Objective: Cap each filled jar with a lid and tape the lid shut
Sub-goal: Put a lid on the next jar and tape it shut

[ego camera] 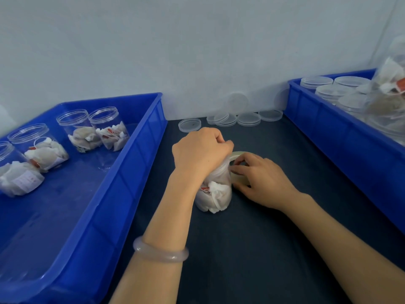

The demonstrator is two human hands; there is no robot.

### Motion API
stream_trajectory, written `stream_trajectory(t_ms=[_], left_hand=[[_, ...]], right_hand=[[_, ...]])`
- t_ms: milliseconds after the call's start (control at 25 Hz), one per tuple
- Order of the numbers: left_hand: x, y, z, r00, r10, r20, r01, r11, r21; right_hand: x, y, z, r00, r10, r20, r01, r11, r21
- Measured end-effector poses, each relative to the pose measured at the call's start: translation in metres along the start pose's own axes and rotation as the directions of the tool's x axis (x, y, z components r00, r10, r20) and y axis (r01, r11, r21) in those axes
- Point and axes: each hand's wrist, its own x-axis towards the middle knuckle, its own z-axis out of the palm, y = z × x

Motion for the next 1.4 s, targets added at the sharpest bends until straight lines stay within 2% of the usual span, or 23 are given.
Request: stream_trajectory(t_ms=[80,120,200,240,280,360,440,480,600,720,840,920,1000,1080,1120,1200,1280,1320,1400], left_hand=[[0.0,-0.004,0.001,1.0,0.014,-0.003,-0.014,0.999,-0.044],[-0.001,-0.007,0.001,1.0,0.025,-0.007,-0.025,0.994,-0.105],[-0.005,-0.017,0.0,0.997,0.024,-0.072,-0.048,0.934,-0.355],[-0.008,-0.022,0.001,0.993,-0.004,-0.12,-0.058,0.858,-0.511],[-0.013,-0.026,0.005,0.986,-0.057,-0.154,-0.062,0.741,-0.669],[-0.024,-0.031,0.016,0.971,-0.2,-0.13,-0.038,0.41,-0.911],[-0.032,-0.032,0.028,0.962,-0.27,-0.033,0.004,0.136,-0.991],[-0.033,-0.033,0.033,0.957,-0.291,-0.015,0.008,0.075,-0.997],[-0.034,-0.034,0.043,0.92,-0.392,0.026,0.039,0.026,-0.999],[-0.036,-0.036,0.048,0.86,-0.468,0.203,0.23,0.001,-0.973],[-0.037,-0.039,0.048,0.878,-0.342,0.335,0.369,0.037,-0.929],[-0.034,-0.041,0.049,0.918,-0.238,0.318,0.346,0.084,-0.935],[-0.032,-0.041,0.052,0.942,-0.151,0.301,0.324,0.159,-0.933],[-0.035,-0.038,0.056,0.935,-0.075,0.346,0.354,0.232,-0.906],[-0.036,-0.037,0.058,0.928,-0.051,0.369,0.368,0.277,-0.888],[-0.037,-0.036,0.062,0.922,-0.033,0.387,0.374,0.341,-0.863],[-0.037,-0.036,0.063,0.921,-0.037,0.389,0.376,0.353,-0.857],[-0.036,-0.036,0.064,0.921,-0.037,0.388,0.376,0.352,-0.857],[-0.036,-0.036,0.065,0.921,-0.034,0.388,0.374,0.357,-0.856]], right_hand=[[0.0,-0.004,-0.007,0.998,0.008,-0.06,0.002,0.986,0.165],[0.0,-0.008,-0.009,0.997,0.012,-0.079,0.015,0.943,0.333],[-0.002,-0.027,-0.011,0.997,-0.022,-0.074,0.066,0.739,0.67],[-0.003,-0.038,-0.009,0.997,-0.034,-0.067,0.073,0.643,0.763],[-0.003,-0.049,-0.005,0.998,-0.023,-0.062,0.064,0.574,0.816],[-0.002,-0.062,0.005,0.996,0.05,-0.076,0.04,0.513,0.857],[-0.001,-0.063,0.01,0.991,0.093,-0.099,0.039,0.504,0.863],[-0.001,-0.061,0.01,0.99,0.096,-0.1,0.038,0.5,0.865],[-0.004,-0.059,0.007,0.99,0.108,-0.089,0.018,0.533,0.846],[-0.008,-0.064,0.009,0.983,0.149,-0.109,-0.008,0.624,0.781],[-0.01,-0.057,0.006,0.984,0.159,-0.086,-0.017,0.558,0.83],[-0.01,-0.048,-0.006,0.982,0.169,-0.084,-0.009,0.487,0.873],[-0.009,-0.037,-0.029,0.951,0.254,-0.176,0.044,0.452,0.891],[-0.012,-0.021,-0.06,0.838,0.416,-0.352,0.127,0.48,0.868],[-0.017,-0.011,-0.077,0.739,0.5,-0.451,0.139,0.542,0.829],[-0.031,0.015,-0.107,0.476,0.619,-0.625,0.031,0.698,0.715],[-0.047,0.043,-0.128,0.246,0.636,-0.731,-0.144,0.77,0.622],[-0.054,0.054,-0.134,0.178,0.646,-0.743,-0.218,0.762,0.61],[-0.059,0.071,-0.14,0.122,0.703,-0.701,-0.33,0.695,0.639]])
